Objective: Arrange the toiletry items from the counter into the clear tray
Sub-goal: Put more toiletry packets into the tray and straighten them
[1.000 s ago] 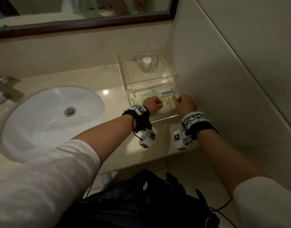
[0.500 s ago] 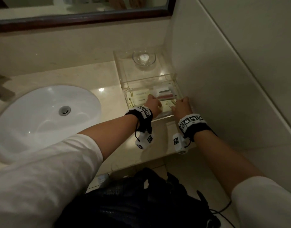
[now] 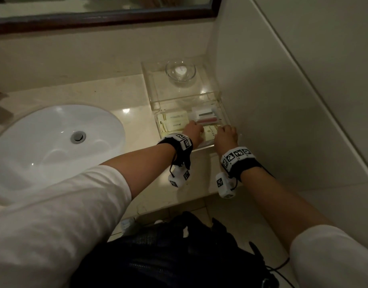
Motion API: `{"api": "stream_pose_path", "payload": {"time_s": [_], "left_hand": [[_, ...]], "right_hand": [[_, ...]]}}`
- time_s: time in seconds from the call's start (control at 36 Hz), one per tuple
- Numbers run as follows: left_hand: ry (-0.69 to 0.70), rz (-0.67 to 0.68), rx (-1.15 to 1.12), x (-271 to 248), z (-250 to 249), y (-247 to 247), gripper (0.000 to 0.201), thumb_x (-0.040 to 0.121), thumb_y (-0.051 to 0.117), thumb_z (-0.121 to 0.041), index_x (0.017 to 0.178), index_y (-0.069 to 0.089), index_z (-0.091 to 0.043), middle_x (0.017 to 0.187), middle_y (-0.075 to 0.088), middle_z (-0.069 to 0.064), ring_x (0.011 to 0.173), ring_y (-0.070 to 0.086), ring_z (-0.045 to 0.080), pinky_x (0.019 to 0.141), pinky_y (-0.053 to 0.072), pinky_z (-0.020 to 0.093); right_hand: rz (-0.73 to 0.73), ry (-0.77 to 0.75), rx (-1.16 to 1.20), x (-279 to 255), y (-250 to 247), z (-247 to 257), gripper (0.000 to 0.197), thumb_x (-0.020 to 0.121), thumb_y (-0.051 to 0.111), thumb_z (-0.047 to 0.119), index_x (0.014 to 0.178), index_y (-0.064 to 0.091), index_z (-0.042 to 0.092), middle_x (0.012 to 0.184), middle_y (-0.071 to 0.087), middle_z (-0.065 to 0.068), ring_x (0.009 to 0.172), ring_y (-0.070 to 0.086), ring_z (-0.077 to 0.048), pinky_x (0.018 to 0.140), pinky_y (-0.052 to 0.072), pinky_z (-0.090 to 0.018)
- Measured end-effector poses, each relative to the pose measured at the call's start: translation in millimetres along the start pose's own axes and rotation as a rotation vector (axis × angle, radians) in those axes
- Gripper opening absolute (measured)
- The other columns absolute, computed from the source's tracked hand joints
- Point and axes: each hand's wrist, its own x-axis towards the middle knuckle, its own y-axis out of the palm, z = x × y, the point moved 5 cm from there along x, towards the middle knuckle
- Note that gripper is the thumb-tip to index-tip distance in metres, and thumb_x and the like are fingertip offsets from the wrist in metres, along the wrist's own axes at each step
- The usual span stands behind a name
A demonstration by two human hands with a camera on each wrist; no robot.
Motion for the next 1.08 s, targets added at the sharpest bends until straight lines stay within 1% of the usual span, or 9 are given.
{"api": "stream_pose_path", "payload": {"time_s": [0.14, 0.25, 0.42, 0.5, 0.61, 0.72, 0.86, 0.97, 1.08], "left_hand": [[0.031, -0.012, -0.006, -3, 0, -2, 0.042, 0.086, 0.062, -0.009, 0.127, 0.051, -0.009, 0.132, 0.042, 0.016, 0.118, 0.047, 0.032, 0.096, 0.039, 0.033], [0.084, -0.041, -0.004, -5, -2, -3, 0.034, 0.084, 0.063, -0.006, 0.117, 0.058, -0.011, 0.126, 0.045, 0.015, 0.113, 0.049, 0.031, 0.092, 0.040, 0.033], [0.095, -0.065, 0.081, -9, -1, -3, 0.031, 0.085, 0.063, -0.011, 0.116, 0.060, -0.013, 0.127, 0.049, 0.013, 0.117, 0.047, 0.031, 0.095, 0.042, 0.035], [0.086, -0.049, 0.073, -12, -1, -4, 0.032, 0.085, 0.063, -0.011, 0.116, 0.059, -0.013, 0.127, 0.048, 0.012, 0.113, 0.050, 0.031, 0.094, 0.044, 0.036], [0.090, -0.045, 0.035, -14, -1, -7, 0.032, 0.083, 0.065, -0.012, 0.115, 0.058, -0.012, 0.124, 0.049, 0.012, 0.109, 0.053, 0.030, 0.093, 0.045, 0.037], [0.083, -0.073, -0.020, -15, 1, -15, 0.032, 0.084, 0.067, -0.021, 0.114, 0.058, -0.012, 0.121, 0.049, 0.013, 0.106, 0.053, 0.030, 0.092, 0.045, 0.038], [0.003, -0.179, -0.195, -18, 8, -34, 0.027, 0.087, 0.063, -0.022, 0.110, 0.061, -0.008, 0.119, 0.054, 0.014, 0.106, 0.054, 0.028, 0.090, 0.041, 0.033], [-0.052, -0.273, -0.303, -26, 17, -57, 0.020, 0.087, 0.061, -0.018, 0.102, 0.064, -0.006, 0.111, 0.062, 0.011, 0.104, 0.057, 0.025, 0.081, 0.040, 0.027], [-0.084, -0.332, -0.371, -34, 30, -79, 0.017, 0.086, 0.060, -0.014, 0.100, 0.065, -0.006, 0.109, 0.064, 0.010, 0.102, 0.058, 0.025, 0.079, 0.040, 0.026]], "right_hand": [[-0.088, -0.036, 0.035, -5, -5, -3, 0.040, 0.090, 0.047, 0.012, 0.129, 0.045, 0.006, 0.135, 0.043, -0.014, 0.125, 0.036, -0.031, 0.101, 0.031, -0.037], [-0.222, -0.139, 0.084, -11, -16, -6, 0.041, 0.083, 0.055, 0.011, 0.123, 0.050, 0.007, 0.127, 0.050, -0.012, 0.117, 0.042, -0.028, 0.097, 0.035, -0.035], [-0.137, -0.142, 0.175, -15, -13, -6, 0.045, 0.082, 0.056, 0.006, 0.127, 0.050, 0.003, 0.126, 0.051, -0.016, 0.119, 0.041, -0.032, 0.100, 0.034, -0.035], [-0.103, -0.142, 0.160, -17, -12, -5, 0.045, 0.082, 0.056, 0.006, 0.126, 0.049, 0.004, 0.126, 0.049, -0.016, 0.119, 0.040, -0.032, 0.099, 0.034, -0.037], [-0.154, -0.147, 0.157, -19, -20, -3, 0.041, 0.080, 0.057, 0.006, 0.121, 0.051, 0.005, 0.125, 0.050, -0.014, 0.118, 0.041, -0.030, 0.097, 0.037, -0.037], [-0.217, -0.208, 0.177, -19, -29, 6, 0.038, 0.080, 0.058, 0.008, 0.118, 0.052, 0.006, 0.123, 0.050, -0.013, 0.117, 0.042, -0.029, 0.098, 0.037, -0.034], [-0.310, -0.313, 0.221, -20, -45, 25, 0.033, 0.079, 0.060, 0.005, 0.111, 0.057, 0.005, 0.115, 0.056, -0.014, 0.111, 0.047, -0.031, 0.094, 0.039, -0.034], [-0.340, -0.382, 0.260, -17, -59, 46, 0.032, 0.077, 0.058, 0.001, 0.108, 0.061, 0.005, 0.109, 0.059, -0.014, 0.106, 0.051, -0.032, 0.090, 0.042, -0.036], [-0.361, -0.438, 0.308, -16, -74, 72, 0.026, 0.081, 0.059, 0.005, 0.107, 0.061, 0.008, 0.110, 0.060, -0.010, 0.108, 0.051, -0.028, 0.092, 0.043, -0.036]]}}
